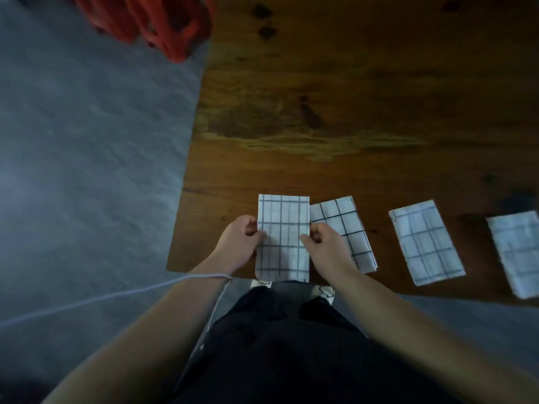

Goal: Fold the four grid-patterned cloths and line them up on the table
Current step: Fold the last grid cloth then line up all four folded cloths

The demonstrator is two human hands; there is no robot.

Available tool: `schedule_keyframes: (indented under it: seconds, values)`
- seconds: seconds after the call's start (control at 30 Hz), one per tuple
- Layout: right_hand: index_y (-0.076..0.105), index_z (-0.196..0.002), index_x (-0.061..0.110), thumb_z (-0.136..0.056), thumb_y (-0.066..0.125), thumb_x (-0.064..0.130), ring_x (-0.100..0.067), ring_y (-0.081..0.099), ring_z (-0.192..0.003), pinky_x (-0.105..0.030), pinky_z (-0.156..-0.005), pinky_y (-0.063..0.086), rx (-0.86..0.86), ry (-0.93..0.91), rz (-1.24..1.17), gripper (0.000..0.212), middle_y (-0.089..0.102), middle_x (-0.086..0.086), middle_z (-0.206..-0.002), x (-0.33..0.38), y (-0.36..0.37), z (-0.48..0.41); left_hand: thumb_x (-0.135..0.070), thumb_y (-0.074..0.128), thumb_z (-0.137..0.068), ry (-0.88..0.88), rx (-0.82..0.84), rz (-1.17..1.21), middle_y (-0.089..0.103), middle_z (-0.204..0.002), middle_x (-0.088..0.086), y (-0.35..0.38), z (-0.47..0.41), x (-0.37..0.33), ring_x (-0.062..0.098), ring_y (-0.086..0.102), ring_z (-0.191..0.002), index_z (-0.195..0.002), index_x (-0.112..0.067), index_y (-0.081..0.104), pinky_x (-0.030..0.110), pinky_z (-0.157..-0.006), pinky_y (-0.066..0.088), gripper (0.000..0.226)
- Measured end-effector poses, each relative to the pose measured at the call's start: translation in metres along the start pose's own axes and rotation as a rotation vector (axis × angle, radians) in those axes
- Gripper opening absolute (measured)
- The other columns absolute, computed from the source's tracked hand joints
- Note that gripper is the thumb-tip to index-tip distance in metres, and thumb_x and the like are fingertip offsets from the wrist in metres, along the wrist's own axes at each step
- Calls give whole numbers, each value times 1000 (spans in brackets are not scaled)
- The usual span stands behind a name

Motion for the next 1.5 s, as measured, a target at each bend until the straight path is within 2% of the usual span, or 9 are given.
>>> schedule_keyframes:
  seconds: [0.17, 0.4, 0.6, 0.77, 0.83, 0.97, 1.07, 1.13, 1.5]
  values:
    - [54, -107, 23, -101, 58, 30, -10, 59, -85, -20, -59, 41, 18, -34, 77, 11, 53, 14, -85, 10, 10, -6, -34, 69, -94, -78, -33, 12, 66, -122, 0, -7, -2, 14, 22, 64, -107, -134, -19, 55, 49, -92, 57, 45]
    - [58, -108, 21, -100, 59, 31, -7, 57, -73, -24, -55, 40, -55, -48, 122, 13, 61, 8, -88, 26, 46, -17, -31, 68, -95, -49, -85, -60, 65, -117, -3, -36, -20, 31, 17, 63, -100, -133, -19, 55, 37, -82, 56, 42]
    - [46, -137, 22, -99, 62, 23, -7, 59, -78, -19, -57, 41, -130, 8, 110, 42, 60, 7, -93, 29, 69, -17, -22, 66, -96, 26, -63, -29, 62, -117, -2, -42, -24, 45, 12, 61, -96, -136, -26, 42, 32, -77, 56, 46]
    - [47, -136, 25, -97, 63, 21, -4, 55, -89, -17, -66, 43, -183, -79, 245, 42, 52, 7, -120, 31, 73, -10, -18, 73, -89, 135, -23, -260, 42, -144, 2, -47, -15, 47, 21, 56, -115, -148, -31, 31, 39, -92, 54, 74]
    - [48, -136, 25, -97, 60, 21, -6, 53, -108, -23, -86, 49, -175, -189, 381, 41, 48, 7, -131, 36, 73, -3, -22, 73, -89, 225, -7, -504, 30, -156, 5, -50, -7, 47, 26, 44, -134, -150, -29, 26, 41, -100, 49, 78]
    - [32, -152, 23, -98, 56, 27, -13, 22, -148, -38, -122, 23, 24, -411, 692, 59, 29, 5, -156, 30, 91, 9, -12, 67, -91, 398, 87, -773, 1, -169, 0, -57, -9, 55, 26, -1, -155, -158, -29, 14, 48, -123, 17, 87]
    - [12, -159, 24, -102, 48, 35, -15, -4, -155, -40, -124, -2, 84, -416, 863, 69, 5, 3, -168, 12, 103, 8, -8, 65, -91, 452, 212, -884, -10, -169, -4, -54, -20, 64, 19, -16, -154, -160, -29, 1, 45, -125, 6, 97]
    - [7, -160, 25, -103, 45, 36, -14, -10, -154, -39, -122, -7, 86, -412, 885, 69, 0, 4, -169, 5, 103, 6, -9, 64, -91, 480, 250, -945, -12, -169, -3, -50, -24, 68, 20, -18, -154, -161, -28, -2, 45, -125, 2, 98]
    - [-7, -160, 23, -105, 40, 31, -10, -15, -152, -40, -127, 1, 89, -300, 850, 73, -14, 6, -168, 3, 85, 3, -25, 61, -98, 492, 179, -889, -15, -169, -4, -45, -27, 77, 17, -19, -153, -161, -27, -6, 36, -118, -11, 91]
Point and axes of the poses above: each hand's wrist, its own z-axis away from the middle knuckle, its own y-axis out of the palm, x = y × z, the point moved 4 cm from there along -z, towards the middle knuckle
